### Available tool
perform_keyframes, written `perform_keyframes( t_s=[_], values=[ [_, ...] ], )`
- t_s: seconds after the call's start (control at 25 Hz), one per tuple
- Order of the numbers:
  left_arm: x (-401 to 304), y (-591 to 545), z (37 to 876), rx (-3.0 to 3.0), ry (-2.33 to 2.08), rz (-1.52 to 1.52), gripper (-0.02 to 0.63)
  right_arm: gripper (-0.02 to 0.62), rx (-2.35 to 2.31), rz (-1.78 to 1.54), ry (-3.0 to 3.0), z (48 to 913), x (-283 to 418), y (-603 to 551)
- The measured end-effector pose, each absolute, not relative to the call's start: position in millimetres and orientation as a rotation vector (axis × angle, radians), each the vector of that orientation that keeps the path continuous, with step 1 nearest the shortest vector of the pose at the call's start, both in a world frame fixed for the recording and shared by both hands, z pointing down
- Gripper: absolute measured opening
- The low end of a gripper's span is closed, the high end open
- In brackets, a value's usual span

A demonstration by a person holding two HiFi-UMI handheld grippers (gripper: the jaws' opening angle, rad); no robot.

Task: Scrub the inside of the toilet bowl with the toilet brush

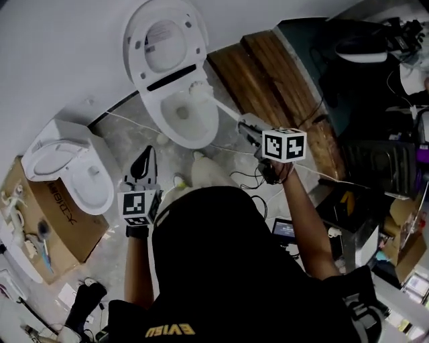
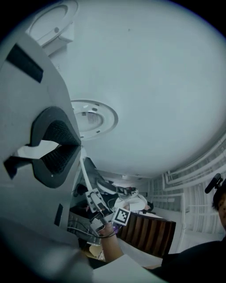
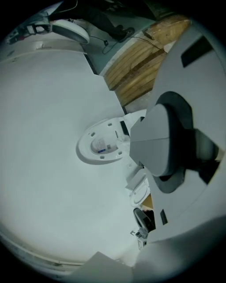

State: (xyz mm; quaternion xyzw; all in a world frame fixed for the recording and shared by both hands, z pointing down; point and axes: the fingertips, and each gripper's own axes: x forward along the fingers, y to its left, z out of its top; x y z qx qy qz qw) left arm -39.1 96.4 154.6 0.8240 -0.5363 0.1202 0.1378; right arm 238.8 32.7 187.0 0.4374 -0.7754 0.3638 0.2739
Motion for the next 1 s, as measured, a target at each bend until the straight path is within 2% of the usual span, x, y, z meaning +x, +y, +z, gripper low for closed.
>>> perform_keyframes(
  t_s=[0.32,1.0],
  values=[
    [-28,108,122,2.465,-1.556,0.357,0.017,0.161,1.26,0.912,-2.168,125,259,55],
    [-53,134,88,2.367,-1.713,0.193,0.017,0.161,1.174,0.792,-2.178,113,221,69]
  ],
)
